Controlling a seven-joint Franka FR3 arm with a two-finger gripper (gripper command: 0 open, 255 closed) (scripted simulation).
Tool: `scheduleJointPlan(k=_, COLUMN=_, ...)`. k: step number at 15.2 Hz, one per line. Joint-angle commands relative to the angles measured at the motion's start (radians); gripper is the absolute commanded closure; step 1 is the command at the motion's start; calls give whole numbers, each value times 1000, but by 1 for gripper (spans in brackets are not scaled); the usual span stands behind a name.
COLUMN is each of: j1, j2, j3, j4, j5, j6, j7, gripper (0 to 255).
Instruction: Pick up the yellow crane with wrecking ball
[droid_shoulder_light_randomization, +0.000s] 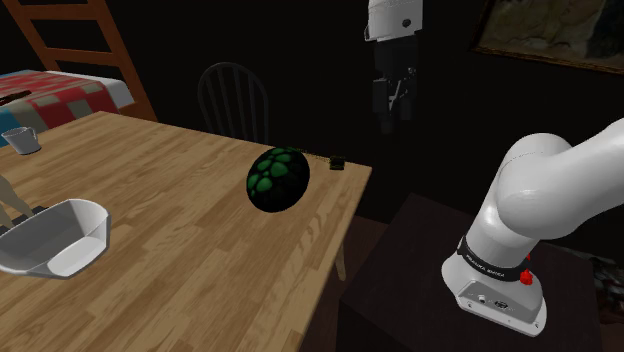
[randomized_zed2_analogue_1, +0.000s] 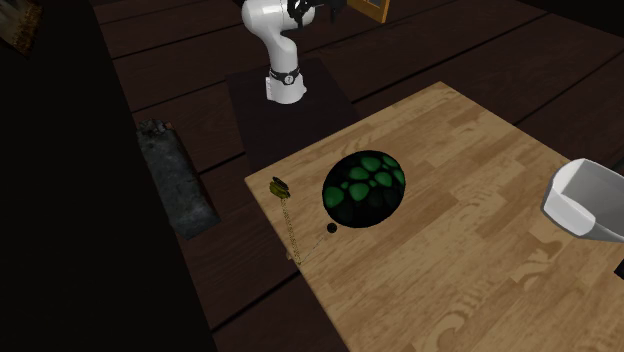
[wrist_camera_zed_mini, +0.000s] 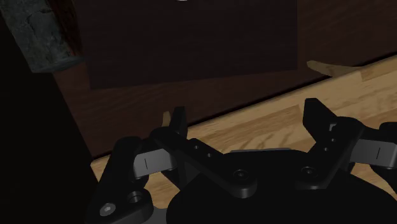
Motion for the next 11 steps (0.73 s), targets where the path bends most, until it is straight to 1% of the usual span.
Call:
scheduleJointPlan(k=1, j1=0, j2=0, j3=0, j4=0, j5=0, j6=0, j7=0, gripper=0)
scheduleJointPlan(k=6, j1=-25, j2=124, j3=-39, j4=-23, j5=-39, j6=162, j7=-58, gripper=0)
scheduleJointPlan(k=11, j1=-48, j2=274, j3=-77, j4=-10, j5=-66, j6=316, j7=-111, gripper=0)
